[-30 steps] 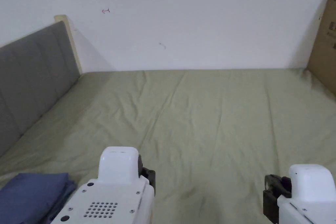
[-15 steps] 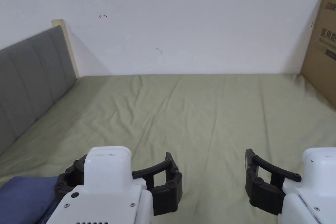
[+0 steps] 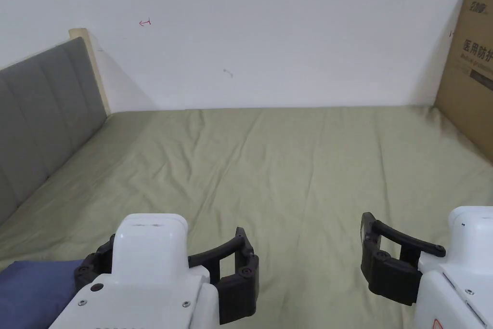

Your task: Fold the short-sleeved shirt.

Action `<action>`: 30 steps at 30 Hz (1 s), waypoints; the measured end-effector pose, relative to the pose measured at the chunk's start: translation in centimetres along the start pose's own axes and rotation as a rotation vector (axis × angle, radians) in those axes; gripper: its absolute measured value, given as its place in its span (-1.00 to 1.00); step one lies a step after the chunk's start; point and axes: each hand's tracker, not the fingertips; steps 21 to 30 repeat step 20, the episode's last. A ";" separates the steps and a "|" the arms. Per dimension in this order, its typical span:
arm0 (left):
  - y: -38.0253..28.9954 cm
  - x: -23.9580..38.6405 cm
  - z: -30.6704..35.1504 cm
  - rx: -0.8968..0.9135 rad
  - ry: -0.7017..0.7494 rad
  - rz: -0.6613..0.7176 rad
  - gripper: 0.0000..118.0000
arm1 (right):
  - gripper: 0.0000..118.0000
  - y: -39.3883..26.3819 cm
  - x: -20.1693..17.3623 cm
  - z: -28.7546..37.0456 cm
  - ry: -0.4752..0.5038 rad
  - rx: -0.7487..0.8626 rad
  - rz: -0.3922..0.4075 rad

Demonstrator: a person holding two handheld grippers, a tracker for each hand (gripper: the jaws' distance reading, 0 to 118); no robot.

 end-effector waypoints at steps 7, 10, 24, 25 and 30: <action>0.5 0.7 0.9 -0.041 -0.023 0.035 0.82 | 0.69 -0.1 0.5 -0.4 0.019 -0.018 -0.003; 0.5 1.6 1.0 -0.010 0.016 -0.026 0.82 | 0.69 -0.1 0.6 -0.5 0.027 -0.029 -0.022; 0.3 0.9 0.7 -0.025 0.033 0.004 0.82 | 0.69 -0.7 3.0 -1.5 0.020 -0.034 -0.030; 0.3 0.9 0.7 -0.025 0.033 0.004 0.82 | 0.69 -0.7 3.0 -1.5 0.020 -0.034 -0.030; 0.3 0.9 0.7 -0.025 0.033 0.004 0.82 | 0.69 -0.7 3.0 -1.5 0.020 -0.034 -0.030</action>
